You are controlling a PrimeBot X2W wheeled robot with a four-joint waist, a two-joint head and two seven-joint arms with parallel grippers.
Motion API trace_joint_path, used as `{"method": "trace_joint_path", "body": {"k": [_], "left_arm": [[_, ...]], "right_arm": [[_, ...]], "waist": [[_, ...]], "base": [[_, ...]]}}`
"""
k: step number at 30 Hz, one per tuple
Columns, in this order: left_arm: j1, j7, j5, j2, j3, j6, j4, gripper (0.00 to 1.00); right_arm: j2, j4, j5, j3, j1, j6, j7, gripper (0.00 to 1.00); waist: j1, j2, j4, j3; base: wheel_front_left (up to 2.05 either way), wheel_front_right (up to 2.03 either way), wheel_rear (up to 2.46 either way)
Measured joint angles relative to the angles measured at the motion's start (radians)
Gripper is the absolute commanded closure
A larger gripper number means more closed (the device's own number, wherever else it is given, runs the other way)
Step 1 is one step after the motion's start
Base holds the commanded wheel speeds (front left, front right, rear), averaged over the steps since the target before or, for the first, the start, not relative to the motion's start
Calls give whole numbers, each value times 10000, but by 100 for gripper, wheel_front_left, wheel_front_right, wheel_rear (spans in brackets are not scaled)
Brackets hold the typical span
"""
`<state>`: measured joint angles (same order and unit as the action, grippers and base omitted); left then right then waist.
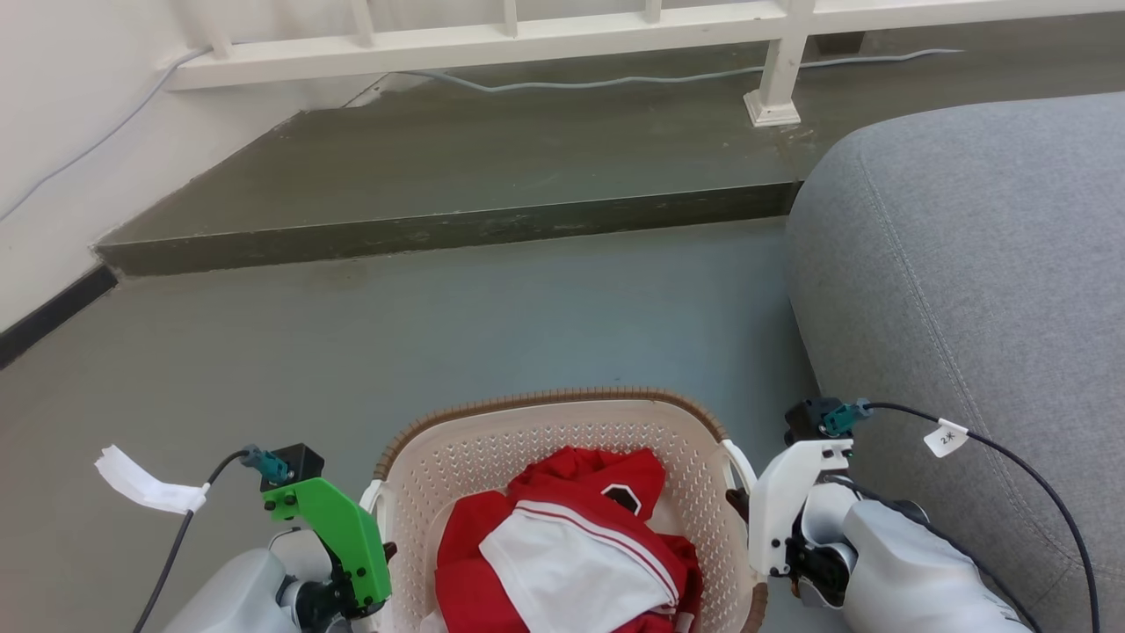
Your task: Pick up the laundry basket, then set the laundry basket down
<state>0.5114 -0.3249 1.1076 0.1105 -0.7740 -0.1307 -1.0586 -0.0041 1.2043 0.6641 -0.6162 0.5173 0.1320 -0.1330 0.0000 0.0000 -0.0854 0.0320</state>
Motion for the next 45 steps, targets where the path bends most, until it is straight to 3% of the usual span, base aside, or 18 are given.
{"method": "trace_joint_path", "body": {"k": [17, 31, 45], "left_arm": [[287, 420, 79, 77, -25, 0, 21, 100], [1448, 1300, -276, 151, -113, -10, 113, 100], [2527, 2034, -742, 293, -236, -10, 257, 100]], "right_arm": [[0, -157, 44, -102, 460, -163, 253, 100], [-8, -311, -54, -100, 1373, -627, 1112, 100], [-17, -347, -86, 8, 2294, -830, 1779, 100]], "waist": [[0, 0, -4, 795], [1, 0, 84, 2563], [2, 0, 299, 4542]], "base": [[0, 0, 0], [0, 0, 0], [0, 0, 0]]}}
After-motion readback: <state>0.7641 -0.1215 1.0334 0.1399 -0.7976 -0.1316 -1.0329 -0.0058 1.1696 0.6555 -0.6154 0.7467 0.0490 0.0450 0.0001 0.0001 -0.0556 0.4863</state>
